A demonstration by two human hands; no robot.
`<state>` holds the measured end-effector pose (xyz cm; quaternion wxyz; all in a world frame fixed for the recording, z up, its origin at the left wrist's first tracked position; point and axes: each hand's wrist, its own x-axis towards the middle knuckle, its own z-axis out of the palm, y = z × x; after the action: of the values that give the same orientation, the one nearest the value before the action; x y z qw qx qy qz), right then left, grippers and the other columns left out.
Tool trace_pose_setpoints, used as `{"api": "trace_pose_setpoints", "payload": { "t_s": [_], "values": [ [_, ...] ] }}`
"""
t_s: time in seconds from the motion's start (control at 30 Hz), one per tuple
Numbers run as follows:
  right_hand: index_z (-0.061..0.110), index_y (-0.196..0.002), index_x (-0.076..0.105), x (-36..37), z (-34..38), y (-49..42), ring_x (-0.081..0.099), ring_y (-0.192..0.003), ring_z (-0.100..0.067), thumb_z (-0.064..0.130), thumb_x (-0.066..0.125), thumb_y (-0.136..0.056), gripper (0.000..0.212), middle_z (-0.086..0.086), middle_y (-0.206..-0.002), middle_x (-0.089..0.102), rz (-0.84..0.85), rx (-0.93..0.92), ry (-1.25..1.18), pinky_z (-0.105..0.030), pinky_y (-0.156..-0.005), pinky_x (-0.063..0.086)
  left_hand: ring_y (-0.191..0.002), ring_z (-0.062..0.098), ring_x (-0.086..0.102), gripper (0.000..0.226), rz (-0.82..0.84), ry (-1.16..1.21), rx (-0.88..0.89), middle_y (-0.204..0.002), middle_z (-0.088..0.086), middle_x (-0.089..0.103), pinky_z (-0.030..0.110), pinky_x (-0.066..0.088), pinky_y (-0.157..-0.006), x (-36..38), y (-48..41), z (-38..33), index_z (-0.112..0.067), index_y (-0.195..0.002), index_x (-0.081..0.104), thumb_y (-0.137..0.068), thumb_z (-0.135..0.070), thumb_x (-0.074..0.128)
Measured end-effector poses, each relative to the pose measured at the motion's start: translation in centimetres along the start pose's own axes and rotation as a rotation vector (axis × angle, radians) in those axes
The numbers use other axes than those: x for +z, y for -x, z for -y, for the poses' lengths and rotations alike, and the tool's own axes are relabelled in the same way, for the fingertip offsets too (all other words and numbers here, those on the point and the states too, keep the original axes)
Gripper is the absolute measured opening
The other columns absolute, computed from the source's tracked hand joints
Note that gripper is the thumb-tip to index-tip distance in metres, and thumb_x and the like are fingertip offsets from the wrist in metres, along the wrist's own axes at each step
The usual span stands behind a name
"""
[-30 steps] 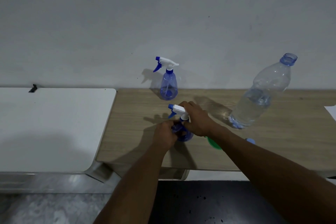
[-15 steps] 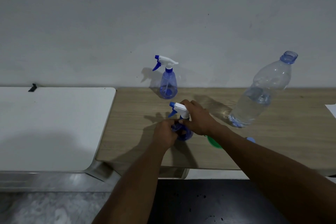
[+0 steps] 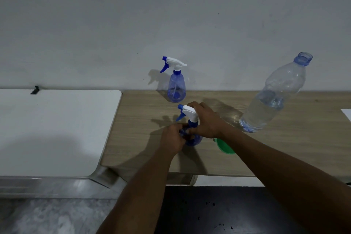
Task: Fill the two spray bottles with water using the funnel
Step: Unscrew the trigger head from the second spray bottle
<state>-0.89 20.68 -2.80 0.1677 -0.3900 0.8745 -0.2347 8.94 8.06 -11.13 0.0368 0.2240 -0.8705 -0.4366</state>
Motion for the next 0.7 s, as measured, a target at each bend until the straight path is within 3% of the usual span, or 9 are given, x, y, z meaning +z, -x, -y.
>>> {"api": "trace_pose_setpoints", "payload": {
  "t_s": [0.07, 0.17, 0.27, 0.37, 0.57, 0.7],
  "values": [
    [0.027, -0.129, 0.045, 0.3, 0.1, -0.1, 0.054, -0.102, -0.025, 0.042, 0.075, -0.078, 0.062, -0.002, -0.115, 0.054, -0.059, 0.015, 0.044, -0.047, -0.091, 0.046, -0.097, 0.016, 0.067, 0.027, -0.008, -0.013, -0.016, -0.103, -0.001, 0.073, 0.028, 0.051, -0.084, 0.0, 0.1, -0.1, -0.022, -0.108, 0.071, -0.082, -0.021, 0.078],
    [0.022, -0.121, 0.052, 0.4, 0.5, -0.1, 0.056, -0.098, -0.026, 0.025, 0.070, -0.084, 0.042, -0.003, -0.108, 0.057, -0.069, -0.018, -0.009, -0.047, -0.089, 0.047, -0.098, 0.018, 0.067, 0.035, -0.004, 0.007, -0.036, -0.104, 0.000, 0.073, 0.033, 0.053, -0.086, -0.1, 0.1, -0.1, -0.024, -0.112, 0.071, -0.079, -0.022, 0.081],
    [0.014, -0.120, 0.057, -0.6, 0.4, 0.1, 0.058, -0.095, -0.024, 0.016, 0.072, -0.083, 0.040, -0.005, -0.108, 0.063, -0.093, -0.054, -0.116, -0.031, -0.076, 0.045, -0.098, 0.018, 0.067, 0.042, -0.002, 0.033, -0.022, -0.105, 0.001, 0.074, 0.035, 0.054, -0.088, -0.3, 0.2, -0.1, -0.025, -0.118, 0.070, -0.077, -0.026, 0.083],
    [0.013, -0.121, 0.059, -2.7, 0.6, -0.1, 0.060, -0.091, -0.019, 0.019, 0.074, -0.084, 0.040, 0.000, -0.105, 0.063, -0.187, -0.034, -0.176, -0.017, -0.066, 0.041, -0.096, 0.021, 0.068, 0.041, -0.015, 0.073, -0.005, -0.101, 0.006, 0.075, 0.037, 0.054, -0.087, -0.5, 0.4, -0.5, -0.023, -0.115, 0.073, -0.076, -0.025, 0.083],
    [0.012, -0.115, 0.059, -9.1, 0.4, -1.1, 0.063, -0.091, -0.022, 0.019, 0.069, -0.088, 0.029, -0.005, -0.103, 0.067, -0.279, 0.044, -0.266, -0.038, -0.078, 0.051, -0.088, 0.022, 0.070, 0.040, -0.031, 0.112, -0.017, -0.093, 0.004, 0.076, 0.040, 0.055, -0.085, -0.6, 0.5, -0.2, -0.023, -0.112, 0.075, -0.074, -0.024, 0.085],
    [0.012, -0.114, 0.059, -11.8, -0.9, -1.7, 0.071, -0.084, -0.017, 0.020, 0.062, -0.091, 0.025, -0.006, -0.095, 0.073, -0.324, 0.132, -0.402, -0.032, -0.068, 0.051, -0.084, 0.019, 0.071, 0.048, -0.044, 0.123, -0.029, -0.089, 0.000, 0.076, 0.042, 0.057, -0.084, -0.9, 0.3, 0.7, -0.026, -0.113, 0.075, -0.067, -0.032, 0.088]
  ]
}}
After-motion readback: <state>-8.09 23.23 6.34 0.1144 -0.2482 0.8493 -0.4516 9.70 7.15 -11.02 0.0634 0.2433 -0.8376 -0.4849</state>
